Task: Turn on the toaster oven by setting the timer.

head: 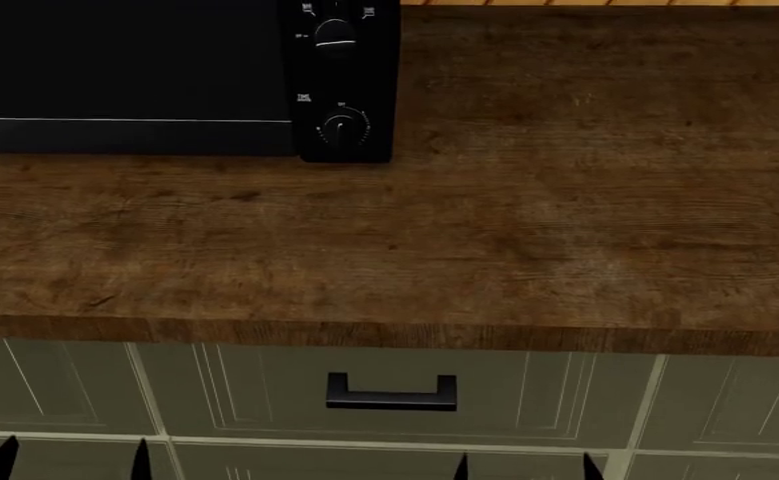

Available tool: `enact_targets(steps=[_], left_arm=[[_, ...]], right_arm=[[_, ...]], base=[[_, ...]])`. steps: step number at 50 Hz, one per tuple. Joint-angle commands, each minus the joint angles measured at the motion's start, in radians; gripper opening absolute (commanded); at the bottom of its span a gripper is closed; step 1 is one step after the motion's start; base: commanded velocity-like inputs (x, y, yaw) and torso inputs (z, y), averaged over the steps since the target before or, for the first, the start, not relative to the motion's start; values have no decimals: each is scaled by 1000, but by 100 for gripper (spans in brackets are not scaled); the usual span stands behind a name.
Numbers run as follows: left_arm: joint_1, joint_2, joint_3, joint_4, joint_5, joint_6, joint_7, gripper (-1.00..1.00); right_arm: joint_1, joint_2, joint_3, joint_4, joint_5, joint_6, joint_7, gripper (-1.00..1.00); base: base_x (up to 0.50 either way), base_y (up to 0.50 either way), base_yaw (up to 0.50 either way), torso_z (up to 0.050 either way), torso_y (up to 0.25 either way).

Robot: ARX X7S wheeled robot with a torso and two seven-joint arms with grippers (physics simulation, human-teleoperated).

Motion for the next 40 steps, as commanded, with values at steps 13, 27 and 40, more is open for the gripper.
enact_targets(steps=[13,27,40], left_arm=[[21,-51,37,215,-25,-164,-35,100],[-116,-96,31,475,-48,-485,-44,100],[-136,-104,45,520,-59,-536,-53,100]], right_arm=[[6,40,-50,-208,-22,158,40,100],[121,56,-56,-345,-27,338,33,100],[113,77,-71,-350,-38,325,54,100]], base=[[0,0,0,50,5],[0,0,0,50,6],[0,410,0,50,5]])
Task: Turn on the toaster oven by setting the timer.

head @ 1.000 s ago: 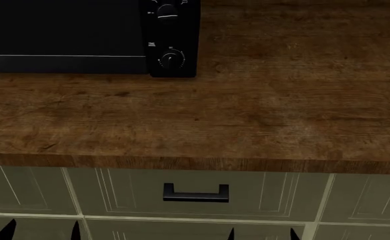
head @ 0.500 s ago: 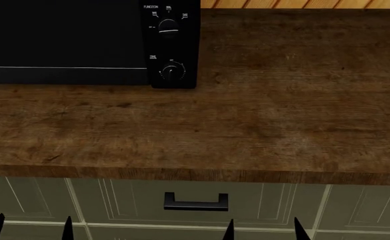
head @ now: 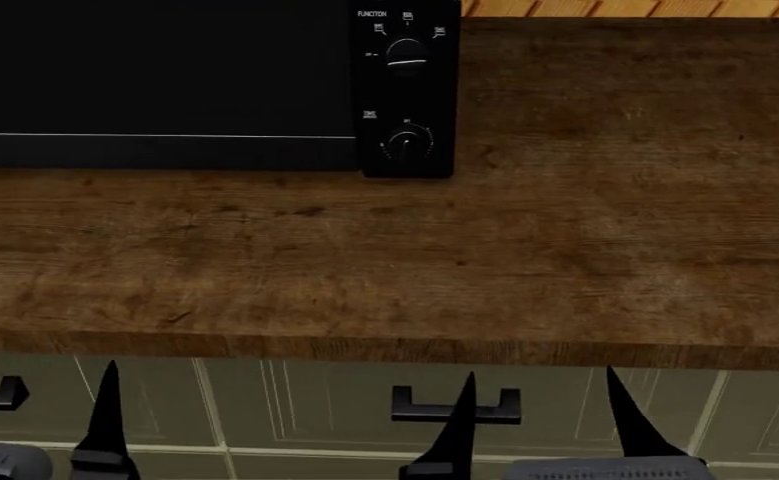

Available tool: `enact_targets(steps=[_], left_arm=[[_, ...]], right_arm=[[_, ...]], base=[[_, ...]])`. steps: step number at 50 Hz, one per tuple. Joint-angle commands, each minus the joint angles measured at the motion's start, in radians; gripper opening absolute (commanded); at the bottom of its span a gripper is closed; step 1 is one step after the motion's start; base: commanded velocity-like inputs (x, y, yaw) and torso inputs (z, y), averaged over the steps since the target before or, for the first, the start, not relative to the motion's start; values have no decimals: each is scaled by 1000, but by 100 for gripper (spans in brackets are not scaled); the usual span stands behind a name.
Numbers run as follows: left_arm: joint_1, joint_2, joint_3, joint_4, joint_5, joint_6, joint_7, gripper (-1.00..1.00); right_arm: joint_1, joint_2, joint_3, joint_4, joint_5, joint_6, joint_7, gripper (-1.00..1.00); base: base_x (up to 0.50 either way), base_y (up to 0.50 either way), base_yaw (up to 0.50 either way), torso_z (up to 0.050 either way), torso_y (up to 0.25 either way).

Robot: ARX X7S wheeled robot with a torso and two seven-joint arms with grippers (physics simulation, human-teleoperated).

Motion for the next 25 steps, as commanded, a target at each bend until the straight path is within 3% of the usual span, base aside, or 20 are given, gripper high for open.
enact_targets(steps=[1,21,25], left_arm=[[-31,-14,8,65,-10,-77,-8,100],[-113,-19,-25,103,-50,-174,-18,100],[-152,-19,-33,95,-56,-197,-22,100]], right_arm=[[11,17,-12,-20,-2,14,10,100],[84,15,-6,-21,37,72,9,100],[121,6,18,11,65,101,4,100]], base=[[0,500,0,50,6],[0,500,0,50,6],[0,103,0,50,6]])
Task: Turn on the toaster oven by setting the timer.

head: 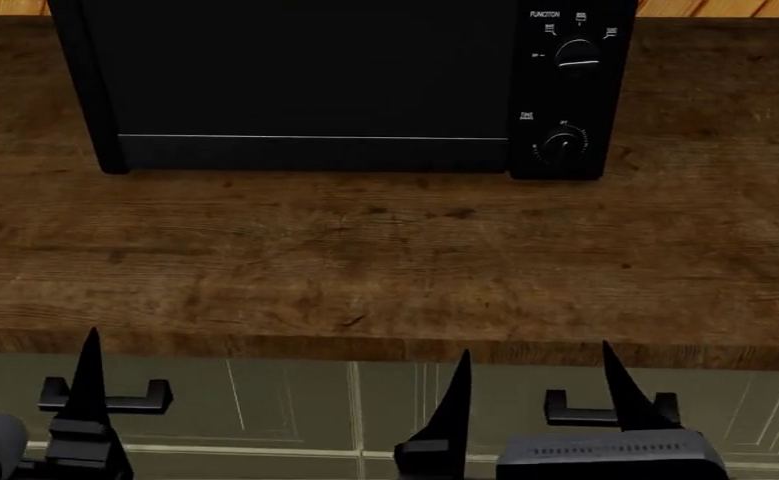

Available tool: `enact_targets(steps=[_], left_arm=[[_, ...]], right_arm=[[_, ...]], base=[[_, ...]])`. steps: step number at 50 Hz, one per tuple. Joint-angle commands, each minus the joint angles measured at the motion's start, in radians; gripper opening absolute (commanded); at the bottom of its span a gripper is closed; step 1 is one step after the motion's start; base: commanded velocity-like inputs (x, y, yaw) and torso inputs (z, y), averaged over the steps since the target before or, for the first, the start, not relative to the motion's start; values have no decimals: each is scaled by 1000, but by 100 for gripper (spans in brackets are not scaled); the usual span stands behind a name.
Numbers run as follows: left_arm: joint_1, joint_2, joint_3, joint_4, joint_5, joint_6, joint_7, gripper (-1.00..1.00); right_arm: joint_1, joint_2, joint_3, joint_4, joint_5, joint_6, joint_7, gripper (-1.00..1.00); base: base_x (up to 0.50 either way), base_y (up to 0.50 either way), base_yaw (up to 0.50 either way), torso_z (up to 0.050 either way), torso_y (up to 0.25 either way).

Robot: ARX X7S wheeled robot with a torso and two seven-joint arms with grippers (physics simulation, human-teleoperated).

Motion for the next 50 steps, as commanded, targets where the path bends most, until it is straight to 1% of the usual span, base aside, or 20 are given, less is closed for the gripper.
enact_targets(steps=[1,3,7,11,14,21,36,41,46,50], left_arm=[[-76,1,-20,8,-27,-65,-6,100],[-87,0,-26,-1,-29,-67,-7,100],[-104,-2,-48,-14,-34,-69,-10,100],[-119,-4,-76,-30,-42,-67,-14,100],[-119,-3,-96,-30,-50,-64,-15,100],[-93,3,-75,-62,-46,-20,-21,100],[-66,-7,-82,-51,-41,-10,-45,100],[-45,-7,-88,-55,-42,-2,-53,100],[-13,-11,-87,-33,-41,-3,-60,100],[15,-12,-90,-51,-41,27,-61,100]], right_arm=[[72,-7,32,31,40,55,-4,100],[103,-7,31,48,39,88,-2,100],[163,-8,46,99,53,99,-5,100],[202,-7,62,158,70,98,-12,100],[199,-6,62,159,76,94,-11,100],[205,-3,56,176,72,85,3,100],[198,6,57,178,60,86,42,100],[183,17,63,190,62,55,46,100],[179,22,70,177,72,68,46,100],[180,26,53,185,52,69,61,100]], base=[[0,0,0,50,4],[0,0,0,50,6],[0,0,0,50,4],[438,0,0,50,6],[500,0,0,50,7],[500,0,0,50,6],[481,0,0,50,6],[0,0,0,0,0],[0,0,0,0,0],[338,0,0,0,0]])
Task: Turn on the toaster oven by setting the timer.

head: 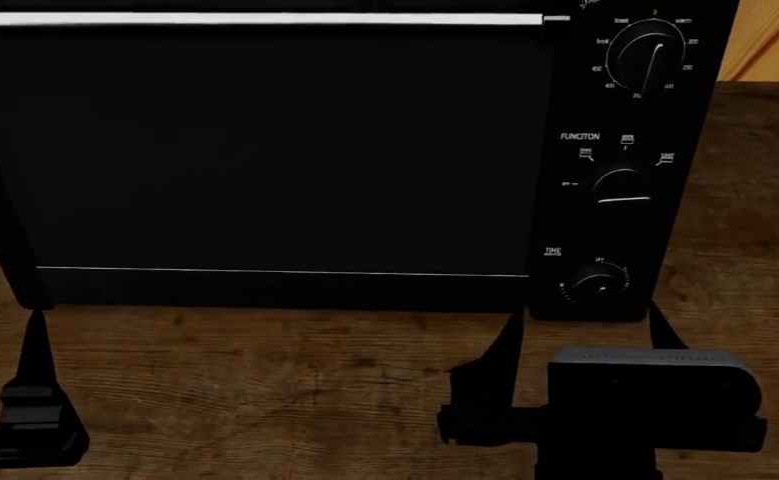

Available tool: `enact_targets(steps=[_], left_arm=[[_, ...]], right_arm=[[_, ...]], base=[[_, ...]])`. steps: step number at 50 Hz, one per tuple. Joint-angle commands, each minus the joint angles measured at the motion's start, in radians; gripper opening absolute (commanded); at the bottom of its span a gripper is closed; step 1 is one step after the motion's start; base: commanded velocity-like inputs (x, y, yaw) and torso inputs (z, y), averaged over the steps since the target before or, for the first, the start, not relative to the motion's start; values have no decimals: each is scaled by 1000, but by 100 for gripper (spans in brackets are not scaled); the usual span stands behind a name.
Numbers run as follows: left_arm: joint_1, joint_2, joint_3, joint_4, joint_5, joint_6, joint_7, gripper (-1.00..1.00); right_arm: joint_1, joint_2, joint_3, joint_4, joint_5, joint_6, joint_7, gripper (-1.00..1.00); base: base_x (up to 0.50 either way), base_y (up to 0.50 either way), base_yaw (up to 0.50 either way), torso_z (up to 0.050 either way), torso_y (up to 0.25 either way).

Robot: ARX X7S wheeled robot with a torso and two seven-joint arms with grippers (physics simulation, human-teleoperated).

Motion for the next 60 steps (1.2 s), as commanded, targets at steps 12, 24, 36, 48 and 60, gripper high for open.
enact_targets(steps=[12,24,36,48,60], left_arm=[[71,-12,-1,-13,7,62,-25,100],[78,-18,14,-19,-1,61,-26,100],[86,-23,18,-21,-7,70,-33,100],[89,-28,28,-29,-8,79,-40,100],[90,-32,35,-35,-12,83,-47,100]], right_arm=[[-9,22,-22,2,-16,-1,30,100],[46,24,-28,117,-6,-40,27,100],[110,23,-25,300,-7,-120,43,100],[158,26,-28,375,-7,-143,51,100],[201,23,-37,461,1,-189,50,100]], base=[[0,0,0,0,0],[0,0,0,0,0],[0,0,0,0,0],[0,0,0,0,0],[0,0,0,0,0]])
